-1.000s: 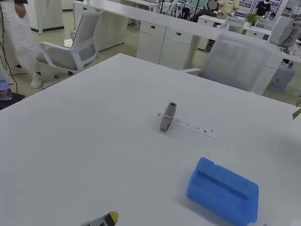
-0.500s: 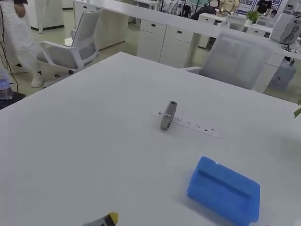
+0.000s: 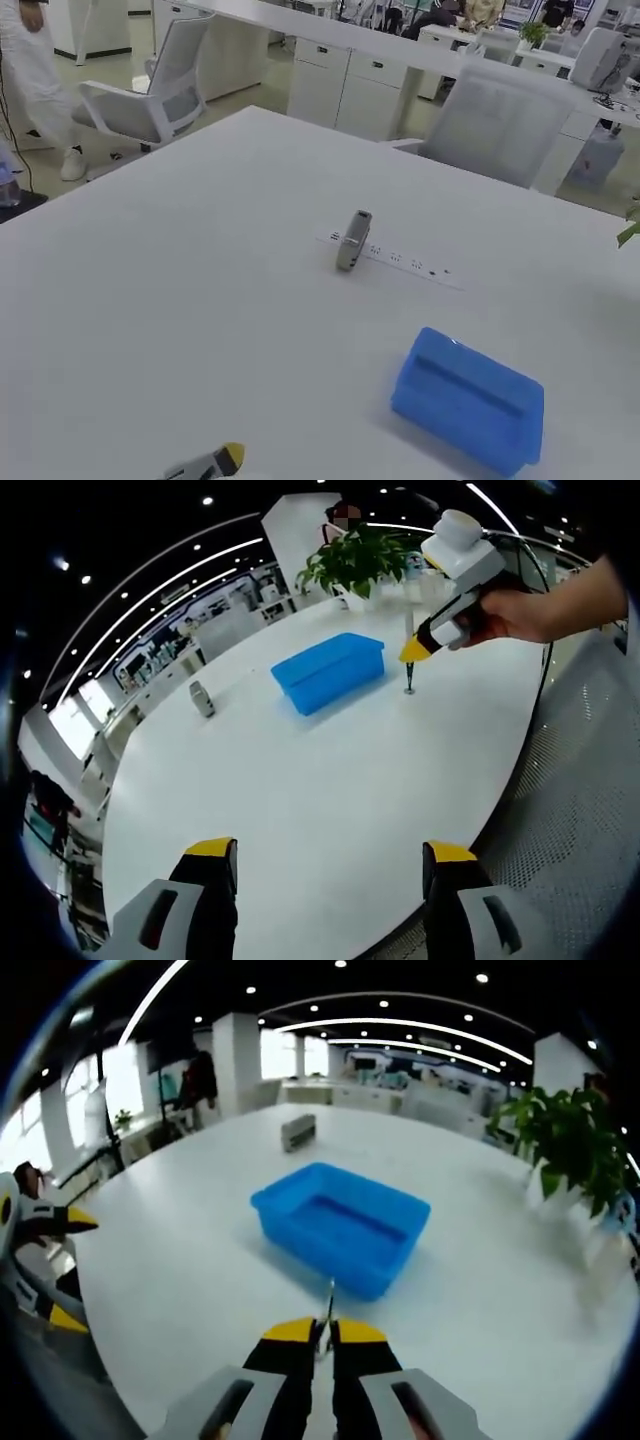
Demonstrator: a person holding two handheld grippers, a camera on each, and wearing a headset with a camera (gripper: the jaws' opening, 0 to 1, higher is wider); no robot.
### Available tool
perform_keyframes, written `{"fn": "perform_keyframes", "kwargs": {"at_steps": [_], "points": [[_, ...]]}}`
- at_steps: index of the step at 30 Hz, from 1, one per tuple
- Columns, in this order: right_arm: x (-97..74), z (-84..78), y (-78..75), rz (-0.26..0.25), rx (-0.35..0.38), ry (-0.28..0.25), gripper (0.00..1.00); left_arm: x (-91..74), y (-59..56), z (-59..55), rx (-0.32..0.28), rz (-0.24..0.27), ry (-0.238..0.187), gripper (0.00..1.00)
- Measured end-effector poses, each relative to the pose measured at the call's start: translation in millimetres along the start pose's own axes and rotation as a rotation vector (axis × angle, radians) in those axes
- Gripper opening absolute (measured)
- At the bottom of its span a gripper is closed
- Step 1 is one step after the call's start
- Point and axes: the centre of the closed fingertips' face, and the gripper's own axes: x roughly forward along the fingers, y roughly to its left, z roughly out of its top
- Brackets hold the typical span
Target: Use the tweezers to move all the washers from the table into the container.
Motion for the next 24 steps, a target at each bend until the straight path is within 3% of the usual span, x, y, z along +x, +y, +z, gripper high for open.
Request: {"fn": "perform_keyframes", "kwargs": {"at_steps": [2,6,10,24], "points": [[0.8,-0.6,-1.1,-0.004,-0.036,0.003,0.02,-0.1,-0.1,0.1,0.0,0.0,-0.001,0.76],[2.7,0.6,-5.6,0.002,0.014,0.007,0.02,-0.5,0.2,0.6,0.005,0.003,-0.005,0.76],[5.5,4.2,-6.1,0.015,0.01,0.057,0.02,-0.2,-1.3,0.2,0.008,-0.004,-0.001,0.76],[-18.2,65.9,-4.9,0.037,0.011,-0.085,0.02,0.4,-0.4,-1.3,0.0,-0.003,0.007,0.77]]}}
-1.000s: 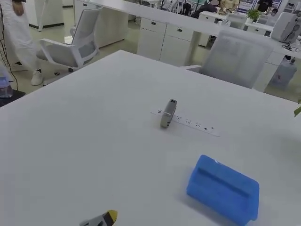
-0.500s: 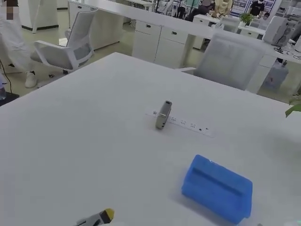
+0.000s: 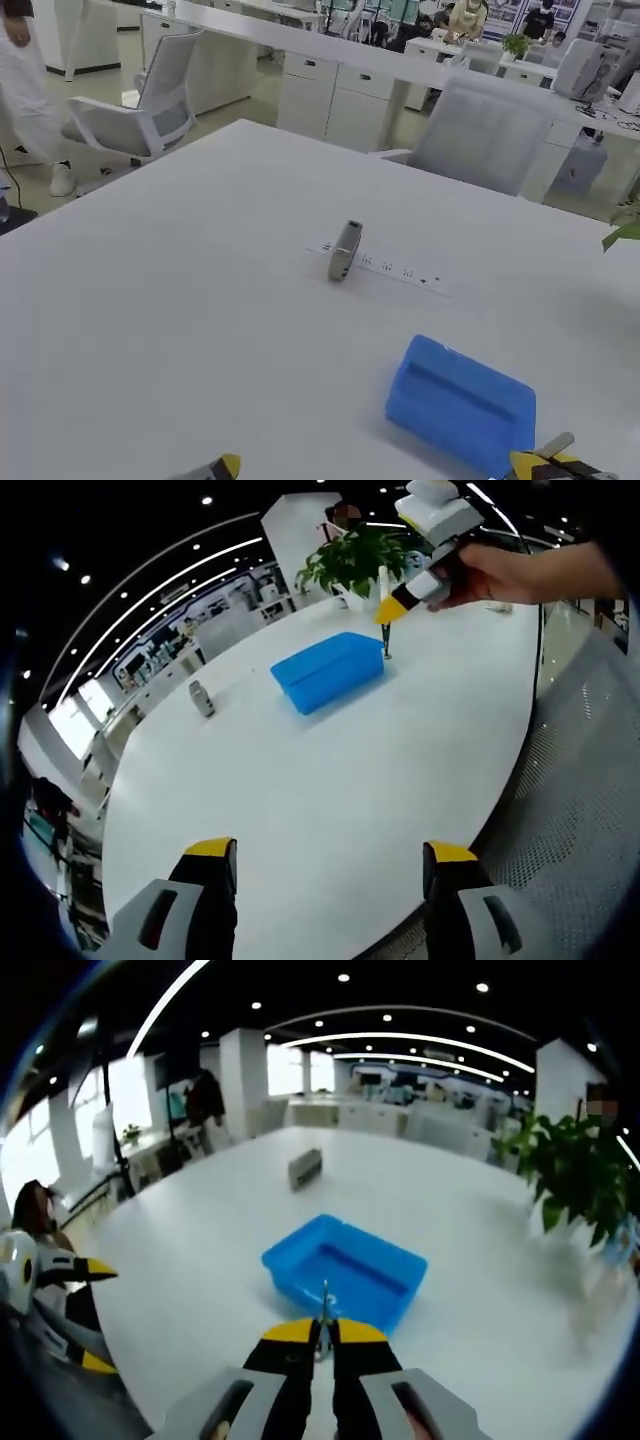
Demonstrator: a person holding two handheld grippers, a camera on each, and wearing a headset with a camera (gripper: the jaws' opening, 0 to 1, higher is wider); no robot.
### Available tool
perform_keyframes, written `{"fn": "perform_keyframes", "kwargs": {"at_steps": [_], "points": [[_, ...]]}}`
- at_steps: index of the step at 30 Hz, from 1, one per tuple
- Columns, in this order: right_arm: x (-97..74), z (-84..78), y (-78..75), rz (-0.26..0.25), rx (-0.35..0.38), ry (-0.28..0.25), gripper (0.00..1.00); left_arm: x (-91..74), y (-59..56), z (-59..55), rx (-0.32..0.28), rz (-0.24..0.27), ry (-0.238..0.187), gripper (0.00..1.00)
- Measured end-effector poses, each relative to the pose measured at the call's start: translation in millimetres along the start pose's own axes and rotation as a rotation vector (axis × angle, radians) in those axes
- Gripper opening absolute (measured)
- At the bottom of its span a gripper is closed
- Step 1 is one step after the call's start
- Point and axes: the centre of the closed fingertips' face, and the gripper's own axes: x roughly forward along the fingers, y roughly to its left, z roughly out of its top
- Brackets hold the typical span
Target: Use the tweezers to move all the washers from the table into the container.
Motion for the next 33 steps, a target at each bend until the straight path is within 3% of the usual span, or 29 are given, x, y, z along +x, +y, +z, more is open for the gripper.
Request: {"fn": "perform_keyframes", "kwargs": {"at_steps": [7,13,22,33], "points": [[6.8,25.9,-7.3,-0.014,-0.004,-0.048,0.02,1.1,-5.5,-1.1,0.024,-0.019,0.011,0.76],[19.0,35.0,-15.7,-0.038,-0.017,-0.061,0.02,1.2,-5.8,-2.6,0.029,-0.022,0.02,0.76],[48.5,13.0,-34.4,-0.061,0.034,-0.007,0.02,1.2,-5.6,-2.9,0.025,-0.022,0.02,0.76],[71.5,-9.7,-34.0,-0.055,0.012,0.066,0.02,1.7,-6.2,-3.3,0.025,-0.025,0.023,0.74]]}}
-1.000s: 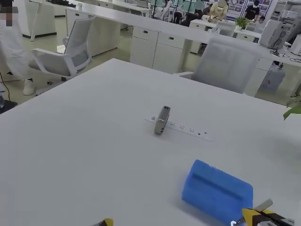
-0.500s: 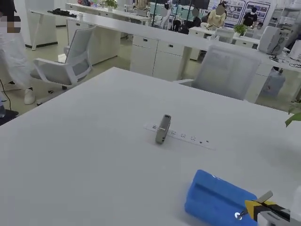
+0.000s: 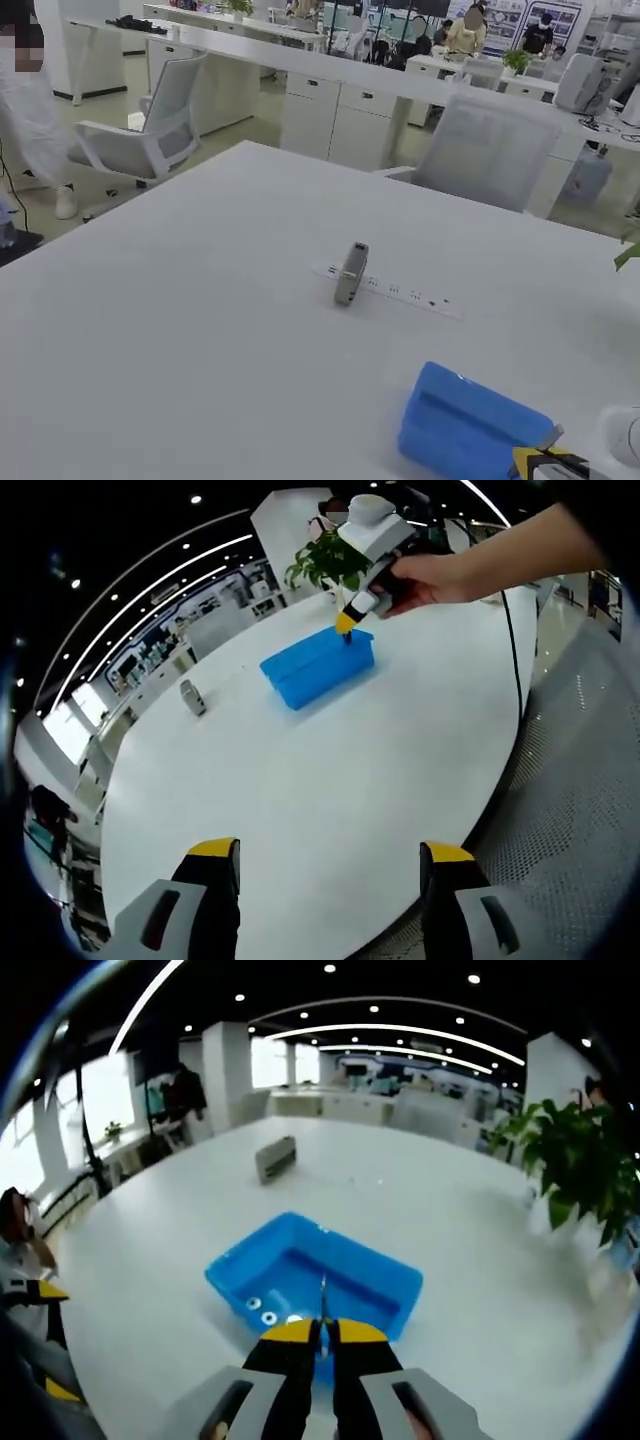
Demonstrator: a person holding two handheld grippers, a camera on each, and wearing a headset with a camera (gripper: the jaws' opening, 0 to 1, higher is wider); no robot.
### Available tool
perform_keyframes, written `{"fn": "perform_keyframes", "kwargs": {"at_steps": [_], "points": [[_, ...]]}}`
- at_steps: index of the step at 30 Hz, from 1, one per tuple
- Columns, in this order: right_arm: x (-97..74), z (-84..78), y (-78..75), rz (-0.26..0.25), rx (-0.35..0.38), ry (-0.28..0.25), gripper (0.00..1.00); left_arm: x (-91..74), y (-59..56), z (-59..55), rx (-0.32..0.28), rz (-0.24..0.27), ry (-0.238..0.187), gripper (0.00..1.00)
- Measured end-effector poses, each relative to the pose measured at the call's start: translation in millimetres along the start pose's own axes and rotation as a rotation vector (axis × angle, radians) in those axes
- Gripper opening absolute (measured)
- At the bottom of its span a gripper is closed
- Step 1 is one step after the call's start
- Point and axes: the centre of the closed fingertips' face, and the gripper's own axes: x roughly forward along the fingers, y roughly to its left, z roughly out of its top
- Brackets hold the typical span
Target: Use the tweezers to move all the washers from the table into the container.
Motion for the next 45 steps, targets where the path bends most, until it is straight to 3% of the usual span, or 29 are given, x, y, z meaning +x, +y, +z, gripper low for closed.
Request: {"fn": "perform_keyframes", "kwargs": {"at_steps": [9,20,22,25,27,29,32,37,39,40,41,45], "points": [[6.7,-4.9,4.4,0.015,-0.036,0.035,0.02,1.1,-0.4,-2.6,0.01,0.001,0.015,0.73],[5.8,-6.3,2.5,0.02,-0.025,0.028,0.03,1.5,-0.7,-3.4,0.017,0.002,0.022,0.74],[2.3,1.4,-0.5,-0.002,-0.059,-0.015,0.03,0.9,1.1,-3.0,0.021,0.012,0.019,0.74],[-9.5,15.0,4.3,0.032,-0.004,-0.054,0.03,0.1,3.1,-3.6,0.025,0.023,0.023,0.72],[-15.9,21.3,3.2,0.031,-0.004,-0.071,0.03,-0.3,3.1,-3.3,0.026,0.022,0.023,0.7],[-27.4,33.7,7.7,0.052,0.013,-0.119,0.03,-2.7,1.8,1.6,0.017,0.01,0.001,0.66],[-42.8,40.7,16.9,0.088,0.024,-0.143,0.03,-6.5,0.8,7.1,0.007,-0.005,-0.026,0.55],[-73.5,53.4,28.3,0.144,0.044,-0.224,0.03,-14.7,3.0,24.4,-0.01,-0.027,-0.077,0.41],[-86.6,54.2,34.7,0.176,0.049,-0.234,0.03,-22.3,5.2,44.2,-0.005,-0.036,-0.127,0.36],[-94.7,53.6,41.3,0.184,0.039,-0.233,0.03,-29.7,8.2,61.7,-0.015,-0.031,-0.184,0.32],[-99.2,53.4,44.6,0.194,0.03,-0.235,0.02,-34.6,9.3,71.8,-0.026,-0.035,-0.212,0.29],[-115.4,52.9,61.6,0.271,-0.017,-0.247,0.02,-51.7,10.4,107.4,-0.059,-0.089,-0.291,0.24]]}}
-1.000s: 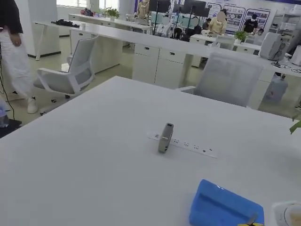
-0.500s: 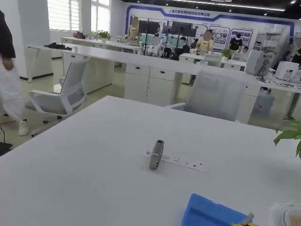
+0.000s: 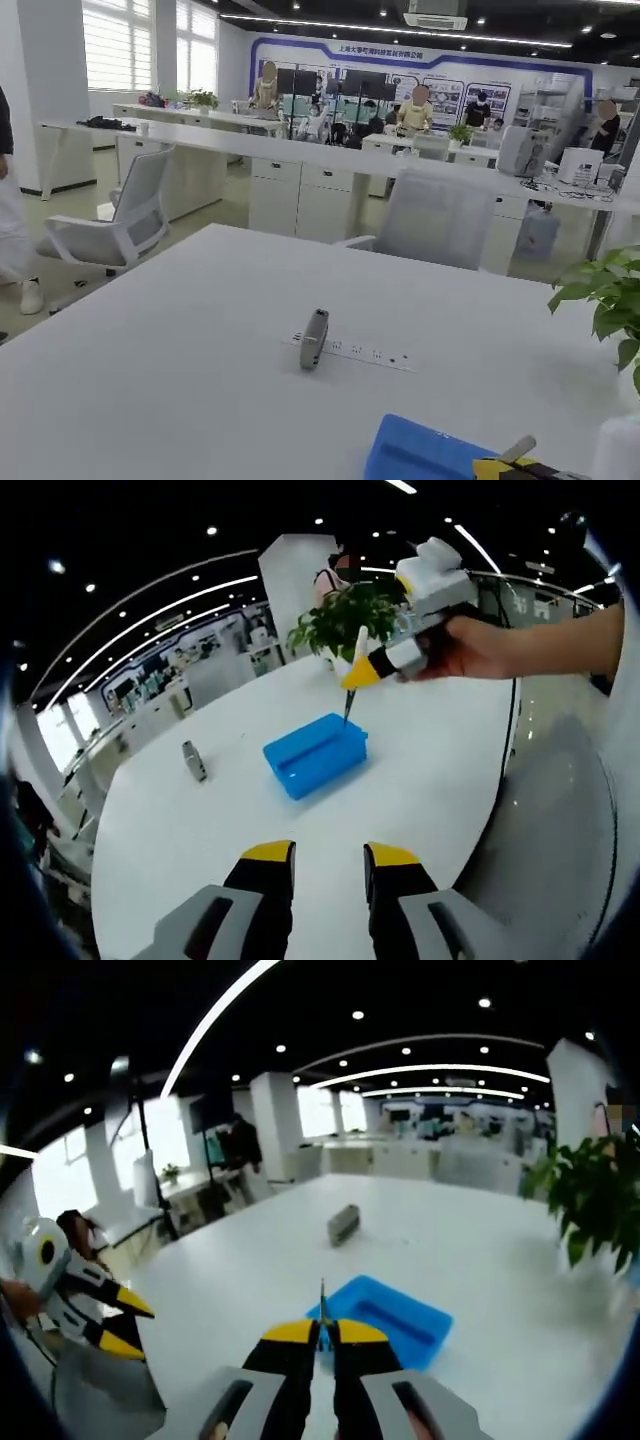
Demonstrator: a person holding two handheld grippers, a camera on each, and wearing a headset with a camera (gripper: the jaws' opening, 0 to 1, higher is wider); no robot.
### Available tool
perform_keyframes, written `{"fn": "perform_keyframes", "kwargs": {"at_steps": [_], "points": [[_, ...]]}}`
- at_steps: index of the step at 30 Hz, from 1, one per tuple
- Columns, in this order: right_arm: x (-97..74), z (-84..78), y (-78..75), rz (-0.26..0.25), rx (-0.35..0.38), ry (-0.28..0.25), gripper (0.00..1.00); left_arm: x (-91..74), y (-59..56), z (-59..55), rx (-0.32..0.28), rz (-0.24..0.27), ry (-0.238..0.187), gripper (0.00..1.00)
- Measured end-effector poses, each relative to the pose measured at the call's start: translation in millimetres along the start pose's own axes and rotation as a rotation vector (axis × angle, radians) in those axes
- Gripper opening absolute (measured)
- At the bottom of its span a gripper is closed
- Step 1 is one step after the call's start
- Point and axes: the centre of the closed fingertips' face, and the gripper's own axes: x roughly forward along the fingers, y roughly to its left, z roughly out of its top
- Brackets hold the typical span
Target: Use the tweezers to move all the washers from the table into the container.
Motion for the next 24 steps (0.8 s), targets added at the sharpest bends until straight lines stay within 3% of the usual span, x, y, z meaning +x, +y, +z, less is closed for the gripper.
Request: {"fn": "perform_keyframes", "kwargs": {"at_steps": [3,5,7,12,16,18,20,24], "points": [[-7.4,2.0,20.3,0.06,-0.025,-0.004,0.03,-3.1,-2.8,30.2,-0.039,-0.048,-0.073,0.19],[-9.5,-0.3,33.3,0.1,-0.054,0.012,0.03,-5.5,-12.9,47.2,-0.092,-0.139,-0.119,0.19],[-11.1,-3.3,45.7,0.149,-0.09,0.029,0.02,-8.3,-16.9,62.9,-0.118,-0.188,-0.156,0.19],[-17.9,-7.2,80.3,0.286,-0.136,0.052,0.02,-14.6,-30.2,92.4,-0.128,-0.326,-0.229,0.16],[-22.1,-14.2,96.6,0.359,-0.188,0.087,0.02,-13.0,-34.4,102.4,-0.118,-0.404,-0.24,0.19],[-23.5,-16.9,98.2,0.366,-0.22,0.093,0.02,-10.9,-36.1,103.0,-0.101,-0.424,-0.238,0.21],[-26.0,-20.7,101.9,0.384,-0.241,0.106,0.02,-5.8,-44.0,100.4,-0.059,-0.48,-0.215,0.2],[-30.2,-32.6,114.3,0.459,-0.268,0.163,0.02,5.1,-55.2,98.2,-0.027,-0.529,-0.195,0.18]]}}
